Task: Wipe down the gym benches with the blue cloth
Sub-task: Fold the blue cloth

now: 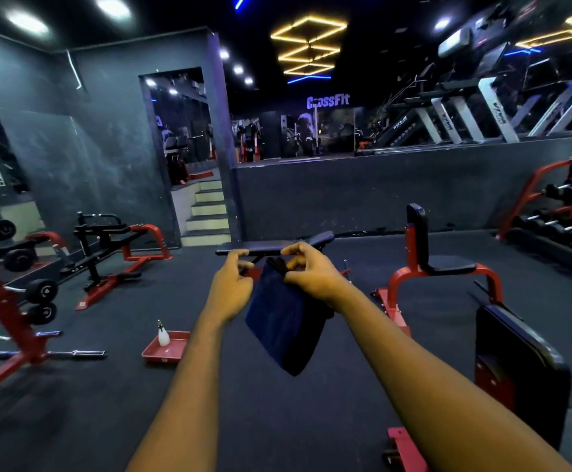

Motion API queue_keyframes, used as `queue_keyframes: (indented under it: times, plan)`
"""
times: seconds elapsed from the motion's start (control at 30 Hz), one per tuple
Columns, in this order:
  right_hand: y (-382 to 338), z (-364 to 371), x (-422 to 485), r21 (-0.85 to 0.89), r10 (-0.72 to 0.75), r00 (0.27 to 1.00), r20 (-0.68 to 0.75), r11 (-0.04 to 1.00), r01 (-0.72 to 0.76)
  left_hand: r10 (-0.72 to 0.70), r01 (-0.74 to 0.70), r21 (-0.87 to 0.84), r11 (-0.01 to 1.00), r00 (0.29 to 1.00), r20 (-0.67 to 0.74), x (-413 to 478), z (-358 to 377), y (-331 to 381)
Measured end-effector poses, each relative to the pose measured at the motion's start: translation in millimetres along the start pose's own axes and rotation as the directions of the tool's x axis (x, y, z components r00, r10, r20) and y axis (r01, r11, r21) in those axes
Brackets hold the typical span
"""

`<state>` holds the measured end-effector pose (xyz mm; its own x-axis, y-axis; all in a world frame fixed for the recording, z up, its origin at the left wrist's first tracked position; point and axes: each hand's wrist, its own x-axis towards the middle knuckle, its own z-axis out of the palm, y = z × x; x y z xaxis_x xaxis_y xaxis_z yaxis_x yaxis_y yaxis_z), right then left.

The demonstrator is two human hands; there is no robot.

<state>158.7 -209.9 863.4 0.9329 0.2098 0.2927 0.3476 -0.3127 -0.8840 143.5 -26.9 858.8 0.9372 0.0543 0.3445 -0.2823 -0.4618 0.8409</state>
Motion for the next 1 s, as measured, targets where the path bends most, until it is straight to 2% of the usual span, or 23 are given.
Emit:
queue_keyframes:
  times: [0.13,0.23,0.33,0.4,0.43,0.5,0.57,0.63,0.73,0.77,0.83,0.9,1.0]
  plan:
    - [-3.8,-7.1,5.2,0.071,-0.083,0.989,0.119,0.995,0.075,-0.184,0.148,0.153,0.977,0.948,0.261,-3.8,-16.0,-24.2]
    - [-5.2,-4.9,10.2,0.091,-0.056,0.995,0.087,0.995,0.048,-0.227,0.162,0.22,0.962,0.921,0.315,-2.4,-32.2,-49.7]
    - [6.1,5.8,23.5,0.003,0.094,0.996,-0.007,0.996,-0.094,-0.151,0.071,0.26,0.963,0.942,0.3,3.7,-48.5,-62.2]
    - [14.5,13.8,32.0,-0.128,0.189,0.981,-0.038,0.973,-0.192,-0.061,-0.022,0.287,0.958,0.958,0.28,11.0,-59.0,-62.4]
    - [15.1,21.4,34.8,-0.2,0.205,0.979,-0.013,0.958,-0.204,-0.011,-0.075,0.291,0.954,0.959,0.284,17.2,-64.5,-62.2]
    - [10.7,38.8,37.3,-0.292,0.172,0.98,0.099,0.947,-0.136,0.049,-0.158,0.304,0.94,0.94,0.339,29.0,-73.5,-54.0]
    - [6.4,64.3,43.1,-0.302,0.138,0.959,0.247,0.951,-0.059,0.085,-0.227,0.324,0.919,0.913,0.399,41.1,-82.2,-50.1]
    - [4.4,91.6,50.7,-0.255,0.138,0.94,0.313,0.965,-0.057,0.127,-0.265,0.325,0.908,0.912,0.39,50.2,-90.4,-51.4]
    - [10.1,125.3,66.6,-0.083,0.076,0.975,0.209,0.995,-0.06,0.16,-0.231,0.263,0.937,0.951,0.264,61.9,-110.1,-69.4]
    - [10.7,135.4,73.4,-0.036,0.053,0.986,0.159,0.998,-0.048,0.124,-0.184,0.251,0.95,0.964,0.236,66.6,-119.4,-82.1]
    - [15.3,146.1,85.5,0.011,0.04,0.997,0.063,0.999,-0.04,0.0,-0.064,0.23,0.971,0.964,0.266,71.4,-134.0,-107.9]
    - [25.3,152.4,103.3,0.027,0.093,0.996,0.016,0.995,-0.094,-0.073,0.003,0.224,0.974,0.949,0.306,76.7,-143.3,-136.7]
    - [43.0,157.9,128.8,0.076,0.207,0.978,-0.011,0.976,-0.206,-0.028,-0.015,0.183,0.983,0.973,0.23,89.8,-144.5,-159.1]
